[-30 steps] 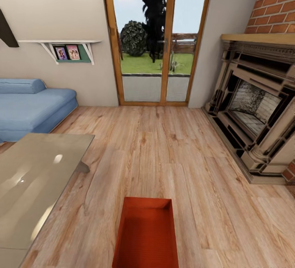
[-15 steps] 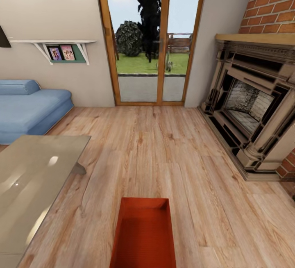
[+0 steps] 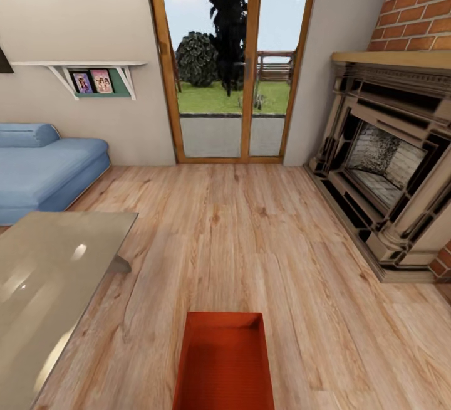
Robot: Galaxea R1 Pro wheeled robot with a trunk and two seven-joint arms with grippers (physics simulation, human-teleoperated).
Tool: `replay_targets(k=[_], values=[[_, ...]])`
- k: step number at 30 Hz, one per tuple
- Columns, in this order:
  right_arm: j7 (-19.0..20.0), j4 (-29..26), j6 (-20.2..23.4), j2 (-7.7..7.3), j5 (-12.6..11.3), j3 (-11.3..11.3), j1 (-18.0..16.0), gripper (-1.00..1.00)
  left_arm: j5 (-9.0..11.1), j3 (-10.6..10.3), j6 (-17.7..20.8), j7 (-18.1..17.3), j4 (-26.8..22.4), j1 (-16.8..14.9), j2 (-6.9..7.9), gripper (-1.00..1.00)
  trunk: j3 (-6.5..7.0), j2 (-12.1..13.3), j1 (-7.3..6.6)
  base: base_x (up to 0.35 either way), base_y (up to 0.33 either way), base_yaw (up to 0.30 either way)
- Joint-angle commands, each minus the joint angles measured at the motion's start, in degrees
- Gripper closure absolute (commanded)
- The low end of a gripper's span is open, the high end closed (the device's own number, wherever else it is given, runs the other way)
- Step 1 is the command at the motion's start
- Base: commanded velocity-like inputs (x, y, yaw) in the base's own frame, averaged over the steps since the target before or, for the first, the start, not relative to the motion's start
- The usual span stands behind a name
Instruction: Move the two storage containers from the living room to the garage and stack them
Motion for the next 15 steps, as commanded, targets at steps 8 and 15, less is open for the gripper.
replay_targets(k=[8, 15], values=[[0.0, 0.2, -0.3, 0.05, -0.5, 0.5, -0.1, -1.0, 0.5, 0.0, 0.1, 0.1, 0.0, 0.0, -0.01, -1.0, -0.04, 0.0, 0.01, 0.018, 0.008, 0.0], [0.0, 0.2, -0.3, 0.05, -0.5, 0.5, -0.1, -1.0, 0.5, 0.0, 0.1, 0.1, 0.0, 0.0, -0.01, -1.0, -0.04, 0.0, 0.01, 0.0, 0.0, 0.0]])
